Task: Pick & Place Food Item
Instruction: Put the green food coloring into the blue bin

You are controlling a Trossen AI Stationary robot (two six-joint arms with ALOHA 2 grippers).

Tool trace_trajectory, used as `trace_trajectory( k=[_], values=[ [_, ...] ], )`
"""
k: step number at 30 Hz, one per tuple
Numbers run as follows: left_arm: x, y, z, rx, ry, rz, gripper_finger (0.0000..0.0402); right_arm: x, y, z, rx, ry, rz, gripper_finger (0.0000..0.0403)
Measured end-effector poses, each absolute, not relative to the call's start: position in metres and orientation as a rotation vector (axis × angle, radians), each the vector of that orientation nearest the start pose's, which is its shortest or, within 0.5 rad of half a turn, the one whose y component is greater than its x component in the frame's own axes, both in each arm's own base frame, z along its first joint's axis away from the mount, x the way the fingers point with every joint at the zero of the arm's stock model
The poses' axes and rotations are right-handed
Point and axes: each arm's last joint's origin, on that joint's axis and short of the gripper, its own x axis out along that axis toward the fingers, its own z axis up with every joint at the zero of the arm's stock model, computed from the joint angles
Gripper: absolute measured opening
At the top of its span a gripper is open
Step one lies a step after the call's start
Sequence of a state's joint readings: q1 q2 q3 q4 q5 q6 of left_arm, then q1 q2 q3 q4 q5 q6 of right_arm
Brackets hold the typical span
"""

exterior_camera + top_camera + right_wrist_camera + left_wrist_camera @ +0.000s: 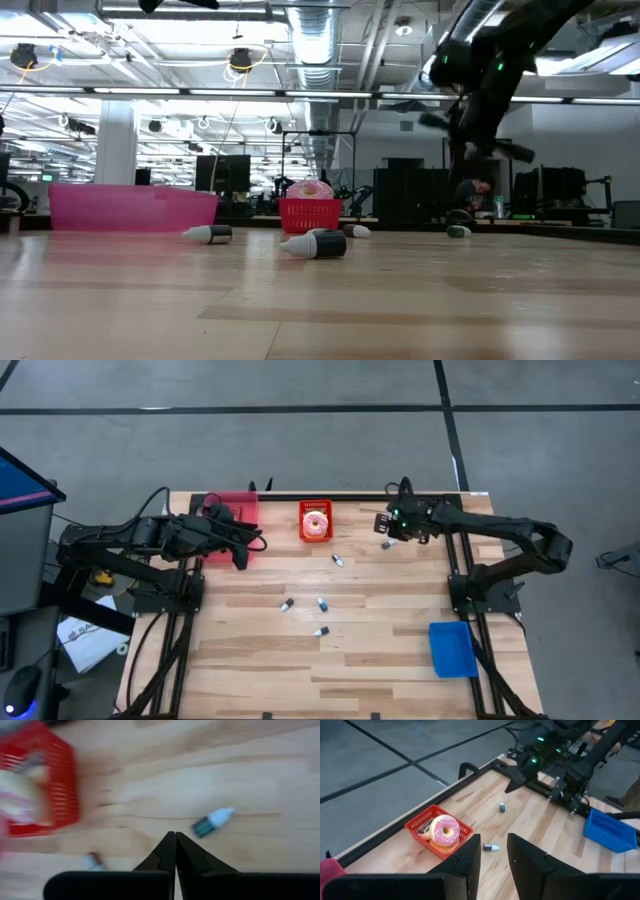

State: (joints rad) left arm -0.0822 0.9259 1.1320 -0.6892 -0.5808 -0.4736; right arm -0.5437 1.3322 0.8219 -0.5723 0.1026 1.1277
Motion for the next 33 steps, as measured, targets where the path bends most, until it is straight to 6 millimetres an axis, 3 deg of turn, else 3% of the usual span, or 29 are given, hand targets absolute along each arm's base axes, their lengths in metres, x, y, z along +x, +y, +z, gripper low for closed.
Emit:
trace_trajectory(
  k=[6,11,16,23,29,33],
  values=[
    [0.177,0.001,0.377,-0.289,0.354,0.592,0.0092,0.208,-0.154,0.185,1.031,0.979,-0.876,0.0051],
    [0.177,0.001,0.377,-0.29,0.353,0.593,0.0092,0.214,-0.162,0.191,0.68,1.274,-0.522,0.0105],
    [0.177,0.002,0.377,-0.292,0.353,0.594,0.0092,0.219,-0.16,0.202,0.289,1.508,-0.376,0.0151],
    [0.176,0.003,0.378,-0.308,0.33,0.644,0.0092,0.233,-0.145,0.204,-0.124,1.546,0.001,0.0191],
    [0.176,0.003,0.378,-0.284,0.327,0.667,0.0092,0.245,-0.145,0.203,-0.275,1.464,0.059,0.0193],
    [0.176,0.003,0.378,-0.262,0.333,0.667,0.0092,0.25,-0.148,0.193,-0.308,1.479,0.109,0.0191]
  ],
)
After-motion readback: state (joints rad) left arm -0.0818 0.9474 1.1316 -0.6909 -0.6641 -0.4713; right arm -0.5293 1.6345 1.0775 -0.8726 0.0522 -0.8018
